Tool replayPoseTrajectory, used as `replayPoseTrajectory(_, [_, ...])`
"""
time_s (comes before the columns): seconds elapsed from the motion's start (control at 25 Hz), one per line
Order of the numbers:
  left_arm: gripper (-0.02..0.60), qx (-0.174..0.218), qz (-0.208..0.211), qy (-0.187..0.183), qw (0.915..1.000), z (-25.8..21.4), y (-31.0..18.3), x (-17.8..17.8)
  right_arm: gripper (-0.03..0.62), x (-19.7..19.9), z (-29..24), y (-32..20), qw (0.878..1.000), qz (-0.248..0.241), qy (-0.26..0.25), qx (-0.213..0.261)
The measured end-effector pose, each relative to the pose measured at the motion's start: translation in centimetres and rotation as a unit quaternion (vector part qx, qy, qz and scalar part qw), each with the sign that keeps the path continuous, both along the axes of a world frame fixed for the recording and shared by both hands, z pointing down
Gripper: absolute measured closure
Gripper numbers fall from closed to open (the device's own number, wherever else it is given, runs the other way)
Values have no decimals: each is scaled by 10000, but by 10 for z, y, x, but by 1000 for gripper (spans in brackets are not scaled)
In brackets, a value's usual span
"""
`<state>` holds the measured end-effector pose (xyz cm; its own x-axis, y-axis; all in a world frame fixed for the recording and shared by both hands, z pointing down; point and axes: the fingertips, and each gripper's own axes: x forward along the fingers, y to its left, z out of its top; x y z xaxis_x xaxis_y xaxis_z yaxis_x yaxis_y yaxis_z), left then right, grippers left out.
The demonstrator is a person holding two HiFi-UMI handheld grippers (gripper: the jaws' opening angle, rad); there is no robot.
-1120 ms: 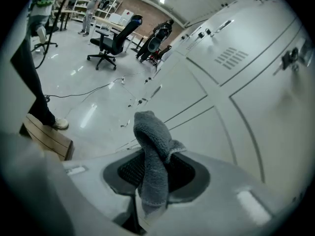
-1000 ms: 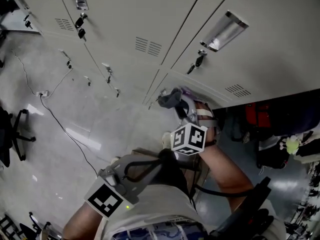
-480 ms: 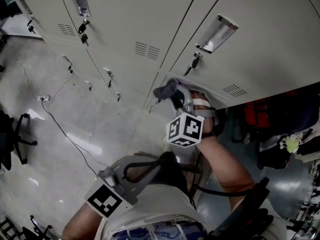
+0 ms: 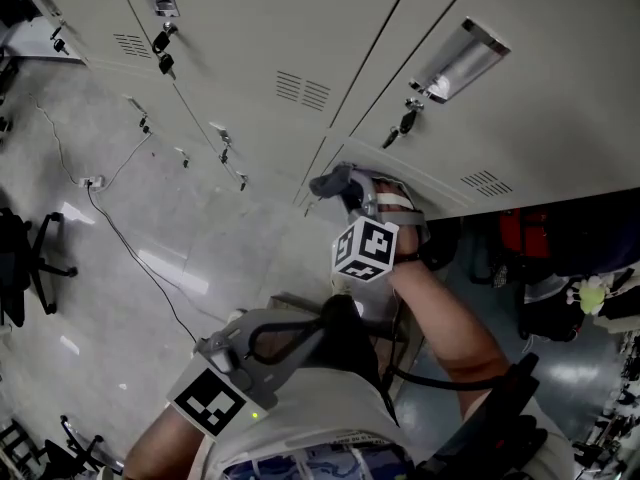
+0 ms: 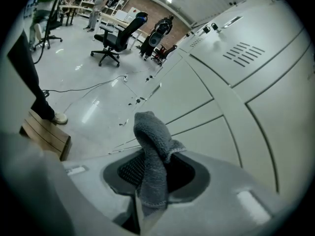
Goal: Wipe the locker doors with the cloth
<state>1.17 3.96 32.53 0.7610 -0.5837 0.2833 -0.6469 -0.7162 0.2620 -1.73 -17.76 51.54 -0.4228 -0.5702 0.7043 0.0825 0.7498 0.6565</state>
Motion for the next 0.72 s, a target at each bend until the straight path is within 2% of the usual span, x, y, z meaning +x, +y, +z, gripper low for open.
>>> replayPoseTrajectory(0.36, [580,-124,-71,-7,9999,7,-3,2,480,3,55,0,9996,-1,131,-269])
replayPoseTrajectory(0.72, [580,-145,-43,15,9999,8,0,10,480,2,53,3,9996,-73,-1,-266])
